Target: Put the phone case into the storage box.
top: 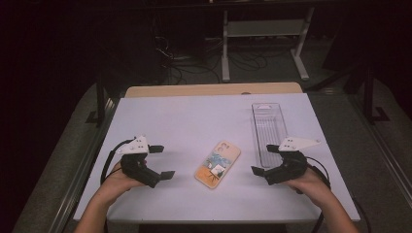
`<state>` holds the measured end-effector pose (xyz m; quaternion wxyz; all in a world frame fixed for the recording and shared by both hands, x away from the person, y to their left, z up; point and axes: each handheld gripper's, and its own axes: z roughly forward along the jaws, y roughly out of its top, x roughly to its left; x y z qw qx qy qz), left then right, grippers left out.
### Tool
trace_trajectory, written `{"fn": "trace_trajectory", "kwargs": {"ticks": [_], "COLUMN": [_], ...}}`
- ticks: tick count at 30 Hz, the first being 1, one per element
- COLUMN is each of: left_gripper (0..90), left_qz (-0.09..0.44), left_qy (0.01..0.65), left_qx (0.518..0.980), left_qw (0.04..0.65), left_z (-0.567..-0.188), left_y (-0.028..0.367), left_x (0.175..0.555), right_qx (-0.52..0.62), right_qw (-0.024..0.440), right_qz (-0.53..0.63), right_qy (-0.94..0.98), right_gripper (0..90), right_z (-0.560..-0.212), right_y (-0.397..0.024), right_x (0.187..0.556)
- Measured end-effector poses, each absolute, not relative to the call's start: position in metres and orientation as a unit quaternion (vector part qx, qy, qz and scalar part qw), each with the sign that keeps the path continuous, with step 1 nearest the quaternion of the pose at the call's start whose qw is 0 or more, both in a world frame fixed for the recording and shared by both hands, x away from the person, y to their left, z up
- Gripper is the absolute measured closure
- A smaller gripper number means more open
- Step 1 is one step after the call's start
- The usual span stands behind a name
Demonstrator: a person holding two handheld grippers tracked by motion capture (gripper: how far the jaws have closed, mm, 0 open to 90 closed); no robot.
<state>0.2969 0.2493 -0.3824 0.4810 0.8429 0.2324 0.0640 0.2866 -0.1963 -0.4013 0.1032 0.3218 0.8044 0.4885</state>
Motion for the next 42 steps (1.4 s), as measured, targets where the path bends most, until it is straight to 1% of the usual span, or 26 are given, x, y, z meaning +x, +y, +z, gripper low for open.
{"fn": "trace_trajectory", "kwargs": {"ticks": [5,19,25,30,32,42], "left_gripper": [0.0,0.0,0.0,0.0,0.0,0.0], "left_qz": [0.060,0.050,0.056,0.053,0.049,0.045], "left_qy": [0.231,0.239,0.228,0.224,0.232,0.222], "left_qx": [0.845,0.838,0.838,0.837,0.833,0.838], "left_qw": [0.478,0.489,0.492,0.495,0.500,0.497], "left_z": [-0.384,-0.382,-0.378,-0.375,-0.375,-0.375], "left_y": [0.247,0.243,0.240,0.237,0.235,0.225], "left_x": [0.300,0.302,0.300,0.302,0.302,0.306], "right_qx": [0.320,0.320,0.321,0.321,0.321,0.323], "right_qw": [0.108,0.101,0.096,0.096,0.098,0.095], "right_qz": [0.490,0.502,0.504,0.504,0.502,0.503], "right_qy": [0.804,0.797,0.796,0.796,0.797,0.796], "right_gripper": [1.3,1.3,1.3,1.3,1.3,1.3], "right_z": [-0.401,-0.400,-0.400,-0.400,-0.400,-0.401], "right_y": [-0.196,-0.198,-0.197,-0.196,-0.196,-0.196], "right_x": [0.285,0.286,0.285,0.285,0.285,0.285]}}
